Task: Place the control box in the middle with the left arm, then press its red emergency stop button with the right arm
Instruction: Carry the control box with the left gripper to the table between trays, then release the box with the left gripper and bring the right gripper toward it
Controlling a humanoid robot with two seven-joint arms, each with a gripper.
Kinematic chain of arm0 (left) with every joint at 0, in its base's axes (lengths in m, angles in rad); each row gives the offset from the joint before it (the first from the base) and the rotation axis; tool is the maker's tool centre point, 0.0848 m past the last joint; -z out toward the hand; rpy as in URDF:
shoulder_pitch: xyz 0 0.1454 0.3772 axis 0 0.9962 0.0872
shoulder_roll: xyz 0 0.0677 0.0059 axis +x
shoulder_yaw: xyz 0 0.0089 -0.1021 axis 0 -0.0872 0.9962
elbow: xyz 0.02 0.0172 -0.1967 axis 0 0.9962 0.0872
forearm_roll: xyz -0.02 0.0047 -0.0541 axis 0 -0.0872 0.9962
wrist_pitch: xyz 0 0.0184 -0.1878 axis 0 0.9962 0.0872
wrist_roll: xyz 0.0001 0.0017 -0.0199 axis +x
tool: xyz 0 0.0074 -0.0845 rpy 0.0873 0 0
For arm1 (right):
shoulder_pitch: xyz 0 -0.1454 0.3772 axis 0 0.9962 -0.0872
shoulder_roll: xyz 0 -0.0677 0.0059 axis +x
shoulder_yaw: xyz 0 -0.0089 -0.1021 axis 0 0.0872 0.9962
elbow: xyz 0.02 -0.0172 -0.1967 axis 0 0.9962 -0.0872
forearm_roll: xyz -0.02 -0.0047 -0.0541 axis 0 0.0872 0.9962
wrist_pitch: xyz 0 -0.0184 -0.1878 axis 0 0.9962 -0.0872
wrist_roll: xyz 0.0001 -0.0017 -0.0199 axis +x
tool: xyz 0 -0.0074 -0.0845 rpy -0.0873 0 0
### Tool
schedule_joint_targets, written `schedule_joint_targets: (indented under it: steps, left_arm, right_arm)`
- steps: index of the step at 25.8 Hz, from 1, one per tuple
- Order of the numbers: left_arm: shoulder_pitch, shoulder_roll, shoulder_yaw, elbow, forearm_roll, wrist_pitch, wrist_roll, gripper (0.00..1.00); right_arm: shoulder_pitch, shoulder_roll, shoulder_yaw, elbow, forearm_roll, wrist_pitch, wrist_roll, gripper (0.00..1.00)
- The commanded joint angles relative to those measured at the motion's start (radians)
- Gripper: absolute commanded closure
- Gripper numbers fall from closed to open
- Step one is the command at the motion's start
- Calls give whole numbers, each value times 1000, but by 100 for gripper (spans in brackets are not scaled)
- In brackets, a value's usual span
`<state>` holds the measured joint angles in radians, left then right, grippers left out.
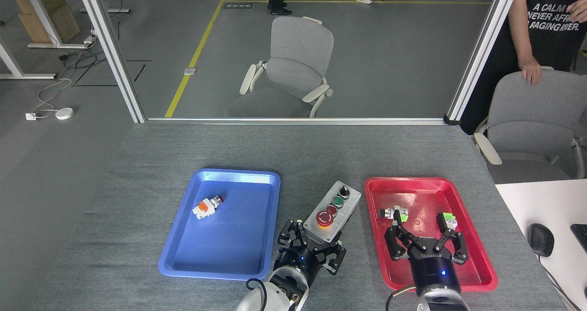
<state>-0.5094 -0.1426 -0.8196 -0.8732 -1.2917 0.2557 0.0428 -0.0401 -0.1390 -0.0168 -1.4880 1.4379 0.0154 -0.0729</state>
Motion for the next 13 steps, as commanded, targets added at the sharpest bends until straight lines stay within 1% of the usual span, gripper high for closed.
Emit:
schedule_joint_targets:
  steps: [1, 7, 9, 10, 11, 12, 13]
  left_arm:
    - [-12, 0, -24, 43, 2, -16, -4, 100]
    - [-32, 0, -33, 92, 3, -53, -9, 100]
    - [-40, 0, -33, 97, 3, -58, -27, 100]
    - [-41, 0, -33, 97, 3, -58, -41, 98]
    - [-41, 0, -33, 99, 3, -58, -61, 81]
    - [-40, 1, -33, 99, 3, -58, -89, 67]
    - [-41, 0, -33, 100, 3, -58, -112, 58]
  right_arm:
    - [8, 7, 0, 0, -1, -3, 2, 2]
    - [8, 13, 0, 0, 1, -3, 1, 2]
    - [6, 24, 0, 2, 1, 0, 1, 2]
    - [6, 27, 0, 2, 1, 3, 1, 2]
    - [5, 27, 0, 2, 1, 1, 2, 2]
    - [6, 27, 0, 2, 1, 1, 2, 2]
    - [6, 25, 0, 3, 1, 1, 1, 2]
